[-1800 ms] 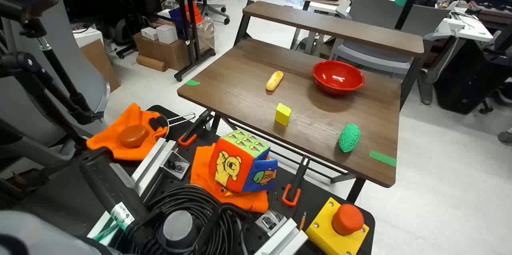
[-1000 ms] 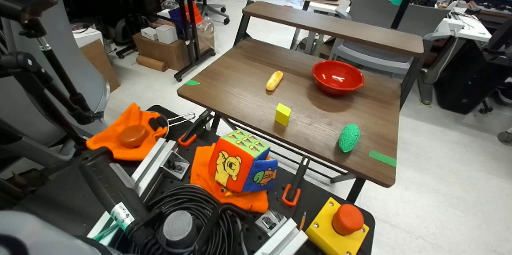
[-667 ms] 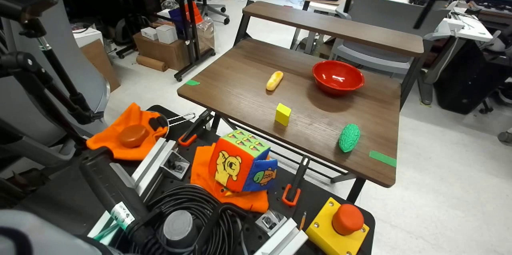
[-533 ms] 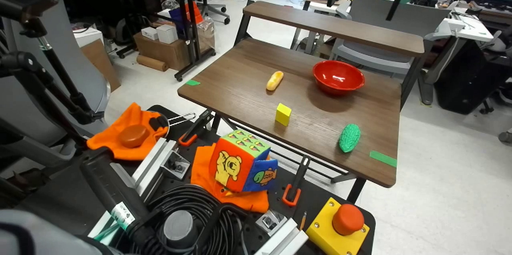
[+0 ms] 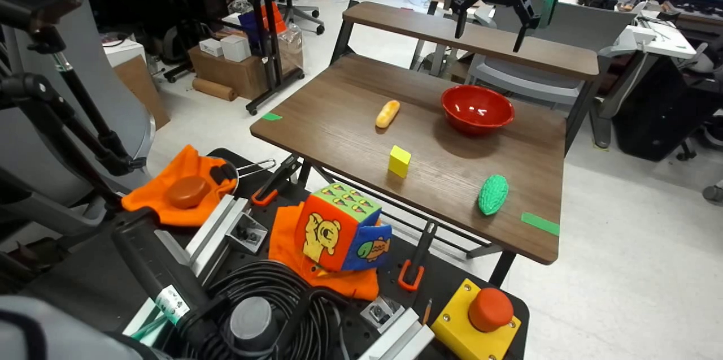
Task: Move the red bowl forward
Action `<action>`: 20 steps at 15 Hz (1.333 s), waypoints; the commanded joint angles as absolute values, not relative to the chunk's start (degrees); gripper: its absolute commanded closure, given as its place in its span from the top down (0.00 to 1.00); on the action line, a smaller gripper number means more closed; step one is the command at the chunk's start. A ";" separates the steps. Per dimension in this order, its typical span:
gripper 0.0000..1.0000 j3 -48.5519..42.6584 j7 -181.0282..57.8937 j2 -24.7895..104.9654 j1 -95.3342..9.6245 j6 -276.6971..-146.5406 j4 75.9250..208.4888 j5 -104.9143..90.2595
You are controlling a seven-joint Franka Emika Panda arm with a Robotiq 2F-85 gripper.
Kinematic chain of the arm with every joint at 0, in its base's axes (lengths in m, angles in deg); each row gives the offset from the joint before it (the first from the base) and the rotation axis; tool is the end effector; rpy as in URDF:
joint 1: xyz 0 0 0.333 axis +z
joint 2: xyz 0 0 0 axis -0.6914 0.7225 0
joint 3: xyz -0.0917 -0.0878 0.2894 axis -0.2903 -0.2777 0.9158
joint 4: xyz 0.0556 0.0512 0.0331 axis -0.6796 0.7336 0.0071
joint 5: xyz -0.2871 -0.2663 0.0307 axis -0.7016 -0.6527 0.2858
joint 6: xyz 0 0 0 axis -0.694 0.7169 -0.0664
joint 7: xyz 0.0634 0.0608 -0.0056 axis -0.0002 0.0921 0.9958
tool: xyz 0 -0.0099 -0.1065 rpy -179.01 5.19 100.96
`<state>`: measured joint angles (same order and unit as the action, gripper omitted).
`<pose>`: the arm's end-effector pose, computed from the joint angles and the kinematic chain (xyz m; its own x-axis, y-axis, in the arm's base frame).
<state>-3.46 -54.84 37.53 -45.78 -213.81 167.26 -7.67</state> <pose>0.5923 -0.0669 0.3303 0.9954 -0.0305 0.0907 -0.0365 -0.9972 0.0650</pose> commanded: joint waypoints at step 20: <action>0.85 -2.82 -61.22 81.34 -41.34 -186.69 118.71 -9.57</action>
<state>-2.43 -59.82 77.42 -41.94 -190.59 124.99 -8.45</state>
